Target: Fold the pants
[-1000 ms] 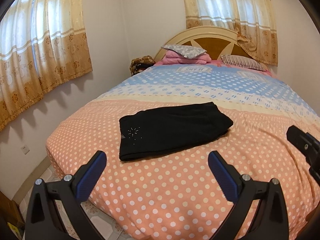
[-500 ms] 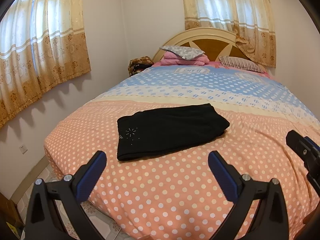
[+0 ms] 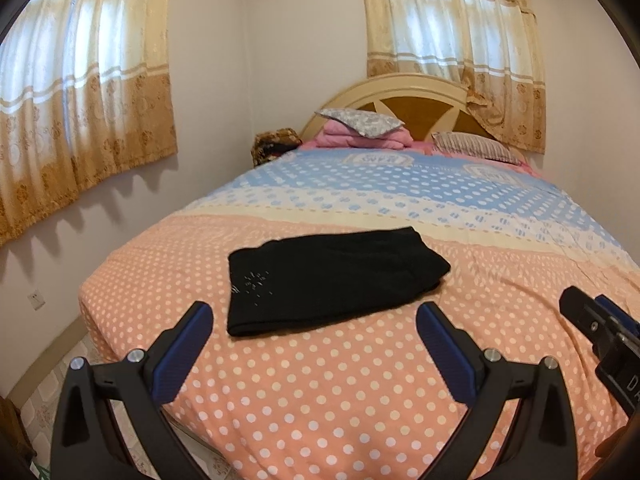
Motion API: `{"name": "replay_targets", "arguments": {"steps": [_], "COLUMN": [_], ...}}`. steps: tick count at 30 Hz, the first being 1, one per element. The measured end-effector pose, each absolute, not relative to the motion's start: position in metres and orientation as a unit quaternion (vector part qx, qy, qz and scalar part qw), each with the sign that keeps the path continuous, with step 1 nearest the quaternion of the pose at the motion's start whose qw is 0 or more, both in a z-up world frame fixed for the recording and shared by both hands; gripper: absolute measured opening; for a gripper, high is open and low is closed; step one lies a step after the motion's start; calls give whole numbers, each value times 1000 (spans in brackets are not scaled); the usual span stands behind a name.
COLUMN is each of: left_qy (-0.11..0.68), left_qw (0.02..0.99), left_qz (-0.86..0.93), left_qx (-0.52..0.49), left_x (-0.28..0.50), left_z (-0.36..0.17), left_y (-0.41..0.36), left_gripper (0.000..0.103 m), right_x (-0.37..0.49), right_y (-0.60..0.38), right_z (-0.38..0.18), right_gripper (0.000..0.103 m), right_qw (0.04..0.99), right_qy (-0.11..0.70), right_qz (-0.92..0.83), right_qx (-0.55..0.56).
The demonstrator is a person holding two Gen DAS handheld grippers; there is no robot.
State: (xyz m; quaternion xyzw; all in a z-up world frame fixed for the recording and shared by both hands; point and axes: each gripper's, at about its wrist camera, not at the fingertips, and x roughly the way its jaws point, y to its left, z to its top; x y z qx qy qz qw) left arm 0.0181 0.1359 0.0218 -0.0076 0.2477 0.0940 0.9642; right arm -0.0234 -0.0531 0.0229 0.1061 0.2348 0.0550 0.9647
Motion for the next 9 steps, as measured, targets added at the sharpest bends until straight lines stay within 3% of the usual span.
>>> {"name": "replay_targets", "arguments": {"steps": [9], "left_qy": [242], "left_qw": [966], "left_qz": [87], "left_qx": [10], "left_x": [16], "left_z": [22], "left_y": [130], "left_gripper": [103], "right_x": [-20], "right_y": [-53], "right_z": [20], "right_gripper": [65], "right_qw": [963], "right_qy": [243], "right_qz": [55], "right_qx": [106]}}
